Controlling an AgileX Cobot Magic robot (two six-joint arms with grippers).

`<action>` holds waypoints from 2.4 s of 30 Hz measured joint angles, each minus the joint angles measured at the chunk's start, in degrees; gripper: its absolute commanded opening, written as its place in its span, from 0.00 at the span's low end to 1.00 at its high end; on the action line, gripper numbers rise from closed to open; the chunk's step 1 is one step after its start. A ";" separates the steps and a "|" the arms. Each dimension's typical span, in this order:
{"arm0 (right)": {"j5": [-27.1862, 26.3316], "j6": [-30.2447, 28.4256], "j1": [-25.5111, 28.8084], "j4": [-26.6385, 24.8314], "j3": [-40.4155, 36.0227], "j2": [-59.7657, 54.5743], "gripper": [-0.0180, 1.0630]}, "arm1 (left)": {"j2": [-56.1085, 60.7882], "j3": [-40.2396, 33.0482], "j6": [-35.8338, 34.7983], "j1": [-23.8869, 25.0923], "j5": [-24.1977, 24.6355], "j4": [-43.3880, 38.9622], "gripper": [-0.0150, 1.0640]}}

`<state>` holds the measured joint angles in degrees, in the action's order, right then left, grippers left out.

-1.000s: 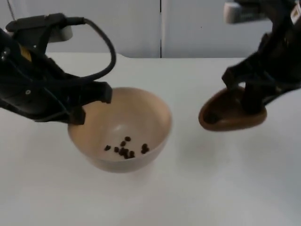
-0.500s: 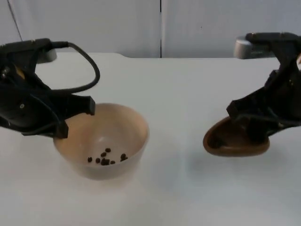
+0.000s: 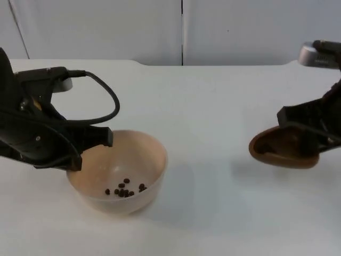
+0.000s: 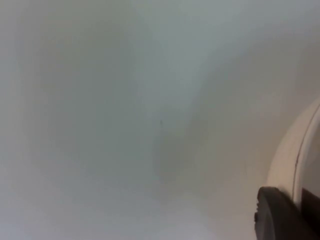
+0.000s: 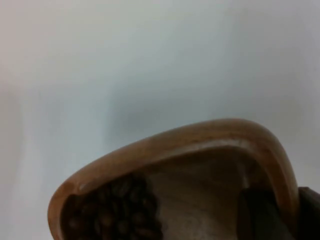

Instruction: Pick up the bowl with the left hand and pour the coffee beans from the cup into the bowl with the right hand.

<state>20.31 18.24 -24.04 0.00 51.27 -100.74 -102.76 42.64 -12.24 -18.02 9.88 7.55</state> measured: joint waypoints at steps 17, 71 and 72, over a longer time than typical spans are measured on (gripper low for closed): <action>-4.89 2.77 0.00 0.00 0.00 -10.96 0.02 | -0.80 0.00 0.00 0.00 -1.61 0.12 0.01; 0.34 -2.84 0.00 -1.89 0.00 19.12 0.67 | 33.18 -0.13 0.00 0.00 6.54 -3.20 0.61; 0.34 -2.84 0.00 -1.89 0.00 19.12 0.67 | 33.18 -0.13 0.00 0.00 6.54 -3.20 0.61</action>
<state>20.65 15.40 -24.04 -1.89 51.27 -81.62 -69.59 42.51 -12.24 -18.02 16.41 4.35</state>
